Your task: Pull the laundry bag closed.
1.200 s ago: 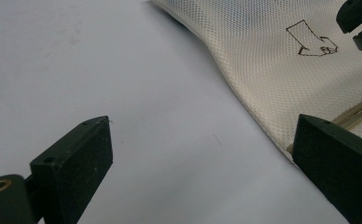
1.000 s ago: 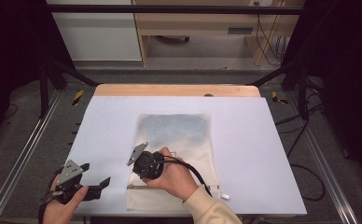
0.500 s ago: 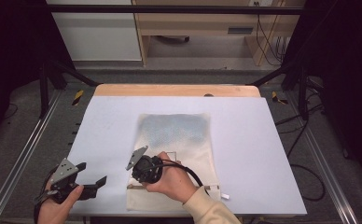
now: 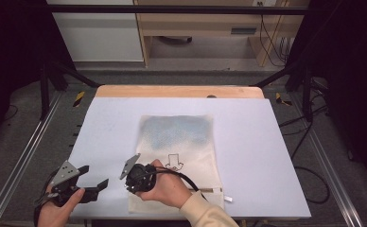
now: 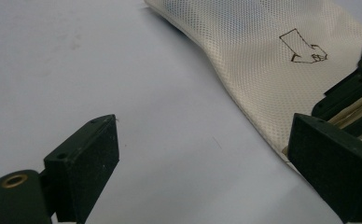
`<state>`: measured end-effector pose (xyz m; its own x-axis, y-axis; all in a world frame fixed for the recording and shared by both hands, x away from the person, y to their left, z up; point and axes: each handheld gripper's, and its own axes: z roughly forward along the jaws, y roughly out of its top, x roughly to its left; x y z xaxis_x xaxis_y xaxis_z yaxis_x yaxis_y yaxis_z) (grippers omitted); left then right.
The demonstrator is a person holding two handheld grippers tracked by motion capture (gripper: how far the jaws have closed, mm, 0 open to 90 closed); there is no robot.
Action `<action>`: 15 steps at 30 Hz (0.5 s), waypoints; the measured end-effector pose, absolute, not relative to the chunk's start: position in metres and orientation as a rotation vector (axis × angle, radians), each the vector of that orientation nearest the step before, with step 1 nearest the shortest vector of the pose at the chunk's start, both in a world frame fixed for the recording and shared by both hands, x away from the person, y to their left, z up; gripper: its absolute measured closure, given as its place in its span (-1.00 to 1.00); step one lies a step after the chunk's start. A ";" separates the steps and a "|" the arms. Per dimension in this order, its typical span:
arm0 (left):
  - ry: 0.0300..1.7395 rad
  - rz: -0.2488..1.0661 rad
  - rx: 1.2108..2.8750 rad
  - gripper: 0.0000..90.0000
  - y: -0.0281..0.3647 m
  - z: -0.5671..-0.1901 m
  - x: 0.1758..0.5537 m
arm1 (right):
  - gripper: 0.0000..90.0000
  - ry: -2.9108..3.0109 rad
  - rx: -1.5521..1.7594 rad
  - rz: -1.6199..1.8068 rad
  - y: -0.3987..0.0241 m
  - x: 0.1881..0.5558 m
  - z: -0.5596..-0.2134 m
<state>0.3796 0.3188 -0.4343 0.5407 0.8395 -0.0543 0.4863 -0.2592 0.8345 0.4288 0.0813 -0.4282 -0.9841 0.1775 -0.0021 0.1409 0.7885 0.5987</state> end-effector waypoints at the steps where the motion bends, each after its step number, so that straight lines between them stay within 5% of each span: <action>1: 1.081 0.512 1.913 -0.80 0.319 -0.434 0.379 | 0.65 2.920 0.263 0.958 0.083 0.429 -0.430; 8: 1.071 0.494 1.915 -0.81 0.316 -0.435 0.378 | 0.60 2.949 0.286 0.907 0.087 0.435 -0.442; 15: 1.048 0.471 1.939 -0.79 0.313 -0.435 0.378 | 0.82 2.978 0.284 0.887 0.087 0.436 -0.444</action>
